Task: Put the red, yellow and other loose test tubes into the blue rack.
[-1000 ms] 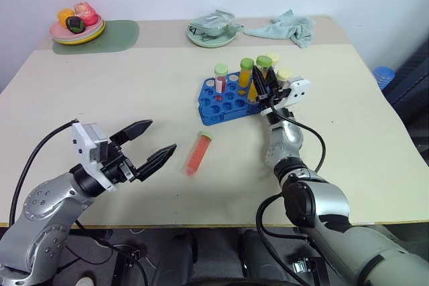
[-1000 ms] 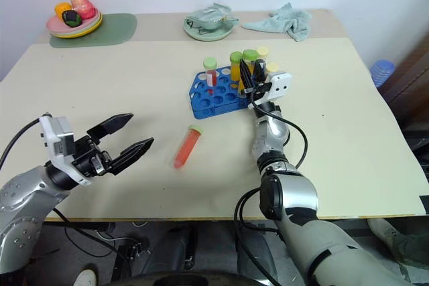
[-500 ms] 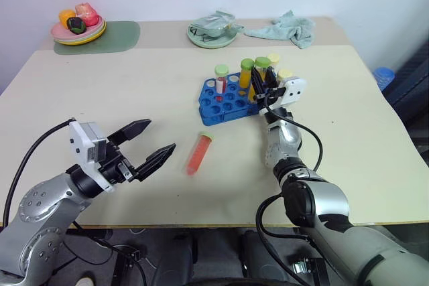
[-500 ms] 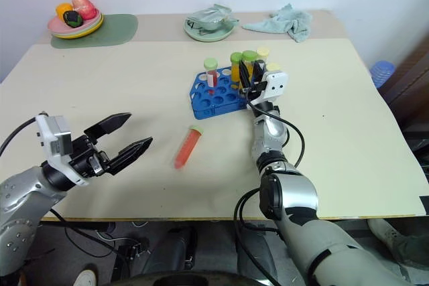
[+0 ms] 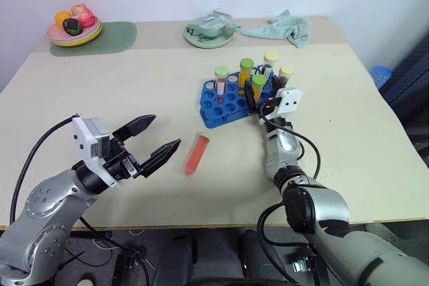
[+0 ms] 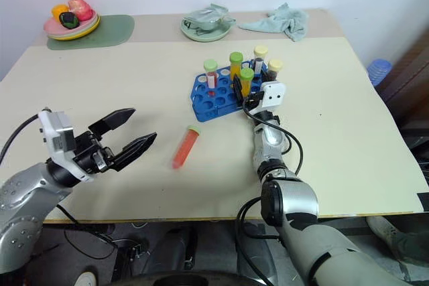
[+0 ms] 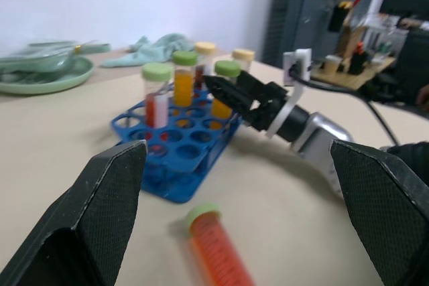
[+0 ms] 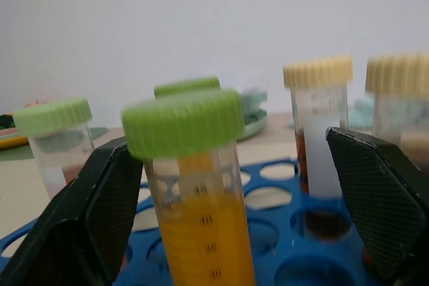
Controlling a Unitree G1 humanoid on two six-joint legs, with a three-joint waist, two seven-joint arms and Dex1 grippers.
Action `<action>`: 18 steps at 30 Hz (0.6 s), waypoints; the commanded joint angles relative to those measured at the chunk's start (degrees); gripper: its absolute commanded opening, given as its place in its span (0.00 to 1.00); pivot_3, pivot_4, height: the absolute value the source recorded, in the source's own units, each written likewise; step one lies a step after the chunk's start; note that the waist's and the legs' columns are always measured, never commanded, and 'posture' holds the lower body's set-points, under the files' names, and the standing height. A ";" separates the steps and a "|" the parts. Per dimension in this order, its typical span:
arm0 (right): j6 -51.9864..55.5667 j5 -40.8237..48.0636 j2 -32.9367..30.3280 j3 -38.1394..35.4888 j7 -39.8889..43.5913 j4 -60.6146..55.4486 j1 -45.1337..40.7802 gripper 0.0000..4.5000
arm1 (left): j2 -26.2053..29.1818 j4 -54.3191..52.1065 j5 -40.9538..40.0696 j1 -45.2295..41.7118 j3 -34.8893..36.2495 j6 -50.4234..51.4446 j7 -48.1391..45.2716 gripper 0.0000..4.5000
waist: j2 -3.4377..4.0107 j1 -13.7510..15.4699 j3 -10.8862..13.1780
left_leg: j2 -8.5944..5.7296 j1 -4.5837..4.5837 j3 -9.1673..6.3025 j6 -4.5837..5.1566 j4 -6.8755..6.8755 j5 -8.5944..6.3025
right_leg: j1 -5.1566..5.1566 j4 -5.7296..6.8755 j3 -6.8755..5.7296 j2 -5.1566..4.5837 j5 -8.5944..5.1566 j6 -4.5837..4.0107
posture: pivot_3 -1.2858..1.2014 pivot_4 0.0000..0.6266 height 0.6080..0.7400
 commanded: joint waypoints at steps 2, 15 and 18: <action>-1.11 -0.83 -0.78 2.96 1.64 -8.54 3.84 0.97 | -0.74 0.40 1.78 -0.98 -1.76 -0.65 0.27 1.00 | 0.00 -0.12 0.00 | 0.00 0.00 -0.01 0.00 -0.02 0.00 | 0.00 0.00 0.00 0.01 0.00 0.00 | 0.52 0.24 1.00; 36.69 6.85 -15.09 8.99 11.41 -56.98 31.70 0.97 | -2.57 4.50 5.77 -6.78 -7.77 1.10 2.65 1.00 | -0.03 1.17 -0.01 | -0.03 0.01 -0.02 0.00 -0.09 0.00 | 0.11 -0.18 0.01 -0.11 -0.01 0.02 | 0.52 0.24 1.00; 52.06 13.86 -26.69 5.86 17.70 -69.36 38.00 0.97 | -2.56 4.41 8.50 -7.80 -9.53 3.77 6.28 1.00 | 0.06 1.24 0.04 | -0.01 0.03 -0.01 0.01 -0.17 0.00 | 0.08 -0.17 0.01 -0.08 -0.01 0.02 | 0.52 0.24 1.00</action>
